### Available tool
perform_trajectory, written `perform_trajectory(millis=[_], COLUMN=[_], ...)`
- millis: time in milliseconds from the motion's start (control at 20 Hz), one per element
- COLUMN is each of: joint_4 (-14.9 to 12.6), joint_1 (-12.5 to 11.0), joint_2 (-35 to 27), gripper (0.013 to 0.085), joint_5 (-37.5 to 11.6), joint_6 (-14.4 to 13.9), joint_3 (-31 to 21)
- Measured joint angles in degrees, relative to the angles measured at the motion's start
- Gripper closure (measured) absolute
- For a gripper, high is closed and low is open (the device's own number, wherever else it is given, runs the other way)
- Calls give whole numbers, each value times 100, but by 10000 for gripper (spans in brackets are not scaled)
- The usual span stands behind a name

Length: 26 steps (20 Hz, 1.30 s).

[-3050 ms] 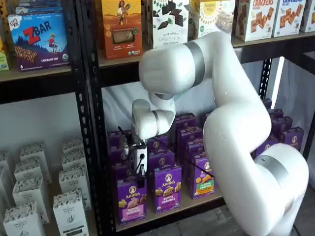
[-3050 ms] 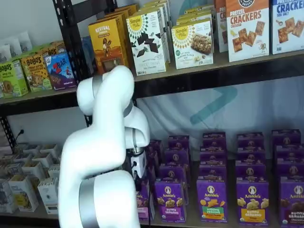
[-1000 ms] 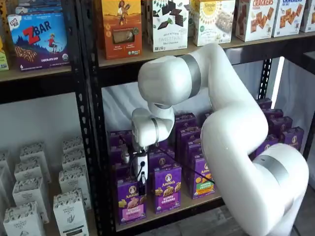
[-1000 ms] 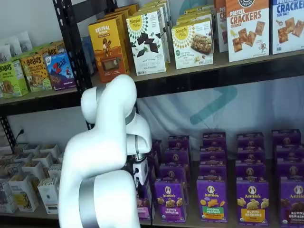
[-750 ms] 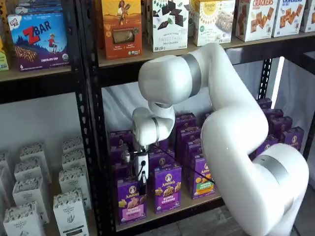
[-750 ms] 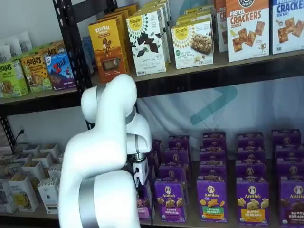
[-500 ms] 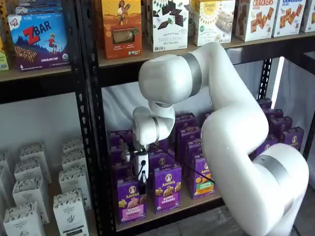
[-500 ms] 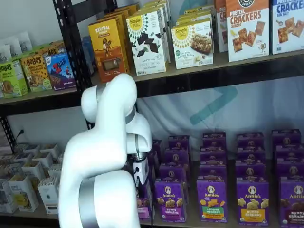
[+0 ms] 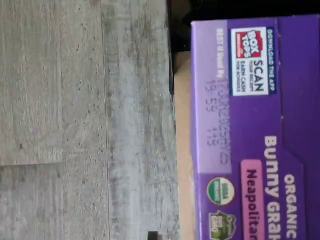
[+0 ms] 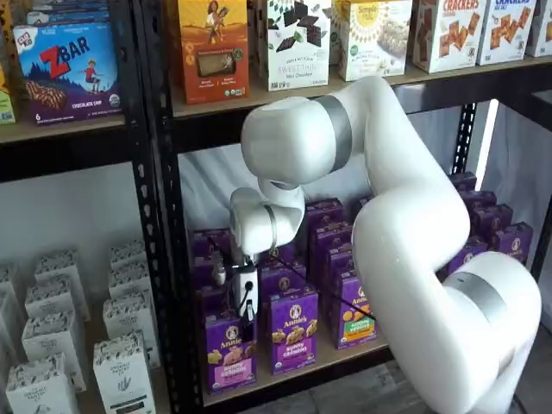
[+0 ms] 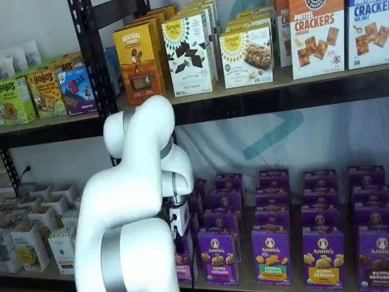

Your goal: Pick up the purple box with a pink patch in the middle, on the bottom shelf, the first box from the left

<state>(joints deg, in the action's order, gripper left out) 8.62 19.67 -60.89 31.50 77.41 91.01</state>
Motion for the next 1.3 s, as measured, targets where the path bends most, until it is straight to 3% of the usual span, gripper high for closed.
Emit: perform_trajectory(millis=[450,750,1050,1300], joint_4=[12,-38,11,-134], joint_1=[29,46,53,53], joint_2=[-11,-30,-48,-37], gripper=[530,530,690,690], joint_5=[28,-23,-42,-61], joint_6=[-20,-78,-41,-166], joint_3=[16,15,25,-3])
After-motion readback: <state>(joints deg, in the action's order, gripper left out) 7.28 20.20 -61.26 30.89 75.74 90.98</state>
